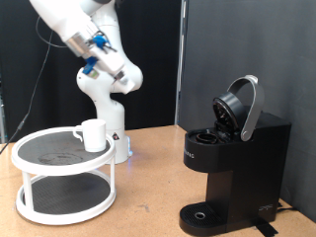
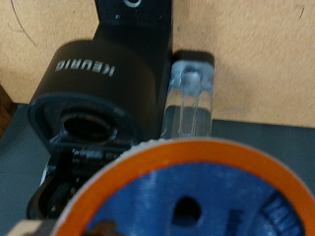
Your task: Make a cup of coffee with the keurig machine
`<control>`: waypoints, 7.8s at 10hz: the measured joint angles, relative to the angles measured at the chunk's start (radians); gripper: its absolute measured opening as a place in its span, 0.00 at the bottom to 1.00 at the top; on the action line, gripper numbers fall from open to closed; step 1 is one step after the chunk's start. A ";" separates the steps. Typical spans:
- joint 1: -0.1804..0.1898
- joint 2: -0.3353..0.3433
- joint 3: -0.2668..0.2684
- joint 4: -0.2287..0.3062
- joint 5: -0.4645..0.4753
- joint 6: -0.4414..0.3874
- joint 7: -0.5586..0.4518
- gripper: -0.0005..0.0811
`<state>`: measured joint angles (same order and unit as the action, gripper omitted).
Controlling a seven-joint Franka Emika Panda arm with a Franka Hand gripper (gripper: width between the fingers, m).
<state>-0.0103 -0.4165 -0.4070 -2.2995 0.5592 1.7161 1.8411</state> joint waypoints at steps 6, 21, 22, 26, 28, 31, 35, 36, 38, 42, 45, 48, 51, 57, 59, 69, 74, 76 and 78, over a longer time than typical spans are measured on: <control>0.012 0.021 0.017 0.012 0.054 -0.033 0.053 0.45; 0.051 0.108 0.223 0.107 0.178 0.110 0.224 0.45; 0.051 0.108 0.223 0.105 0.178 0.110 0.223 0.45; 0.052 0.137 0.257 0.085 0.175 0.166 0.225 0.45; 0.052 0.168 0.292 0.078 0.174 0.225 0.225 0.45; 0.052 0.200 0.326 0.064 0.167 0.269 0.225 0.45; 0.052 0.235 0.360 0.023 0.159 0.368 0.224 0.45; 0.053 0.247 0.368 0.017 0.159 0.382 0.224 0.45; 0.053 0.271 0.380 0.009 0.159 0.400 0.222 0.45; 0.053 0.312 0.403 0.002 0.159 0.439 0.222 0.45; 0.053 0.331 0.413 0.001 0.161 0.465 0.222 0.45; 0.053 0.342 0.420 -0.001 0.164 0.474 0.222 0.46; 0.052 0.339 0.420 -0.001 0.215 0.480 0.188 0.88; 0.037 0.275 0.395 0.015 0.204 0.333 0.170 0.91; 0.037 0.276 0.396 0.010 0.173 0.333 0.191 0.91; 0.035 0.267 0.376 -0.052 0.229 0.414 0.120 0.91; 0.030 0.233 0.352 -0.050 0.264 0.397 0.114 0.91; 0.030 0.210 0.338 -0.035 0.302 0.393 0.094 0.91; 0.030 0.179 0.315 0.000 0.340 0.357 0.093 0.91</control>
<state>0.0197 -0.2373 -0.0919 -2.2999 0.8989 2.0730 1.9341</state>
